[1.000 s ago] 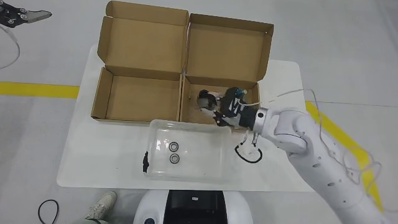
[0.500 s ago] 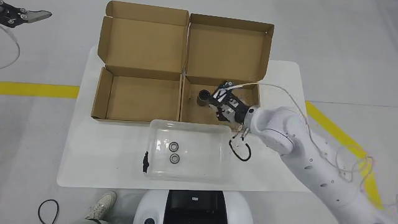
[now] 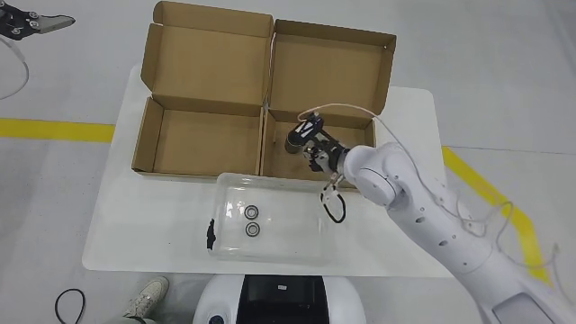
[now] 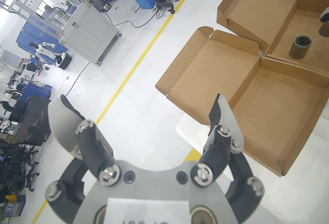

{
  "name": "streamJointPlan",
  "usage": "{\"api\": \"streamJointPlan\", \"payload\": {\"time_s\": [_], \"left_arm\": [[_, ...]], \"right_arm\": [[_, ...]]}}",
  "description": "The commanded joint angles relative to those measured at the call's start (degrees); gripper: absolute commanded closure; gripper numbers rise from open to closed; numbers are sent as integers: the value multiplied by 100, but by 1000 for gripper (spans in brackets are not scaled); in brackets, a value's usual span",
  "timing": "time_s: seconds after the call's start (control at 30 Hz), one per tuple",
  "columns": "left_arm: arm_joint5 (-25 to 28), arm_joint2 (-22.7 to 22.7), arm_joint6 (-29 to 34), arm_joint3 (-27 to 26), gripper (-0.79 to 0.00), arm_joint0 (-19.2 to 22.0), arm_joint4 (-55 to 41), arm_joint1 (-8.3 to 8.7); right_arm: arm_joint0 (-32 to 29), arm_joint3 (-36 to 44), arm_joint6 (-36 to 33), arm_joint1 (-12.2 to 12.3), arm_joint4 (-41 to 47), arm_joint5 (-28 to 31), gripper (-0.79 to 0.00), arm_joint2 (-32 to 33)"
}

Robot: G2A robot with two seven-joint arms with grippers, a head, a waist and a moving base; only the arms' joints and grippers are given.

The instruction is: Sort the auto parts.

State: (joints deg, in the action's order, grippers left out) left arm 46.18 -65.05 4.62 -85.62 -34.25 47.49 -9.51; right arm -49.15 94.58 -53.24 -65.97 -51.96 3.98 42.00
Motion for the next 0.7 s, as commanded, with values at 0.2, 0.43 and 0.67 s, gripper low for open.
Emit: {"api": "streamJointPlan", "payload": {"time_s": [0.2, 0.43, 0.67], "left_arm": [[0, 0, 0, 0, -785, 0, 0, 0], [0, 0, 0, 0, -785, 0, 0, 0], [0, 0, 0, 0, -785, 0, 0, 0]], "right_arm": [[154, -509, 45, -147, 175, 15, 0, -134], [295, -738, -139, -276, 103, -159, -22, -290], [406, -1019, -126, -408, 69, -244, -102, -411]]}}
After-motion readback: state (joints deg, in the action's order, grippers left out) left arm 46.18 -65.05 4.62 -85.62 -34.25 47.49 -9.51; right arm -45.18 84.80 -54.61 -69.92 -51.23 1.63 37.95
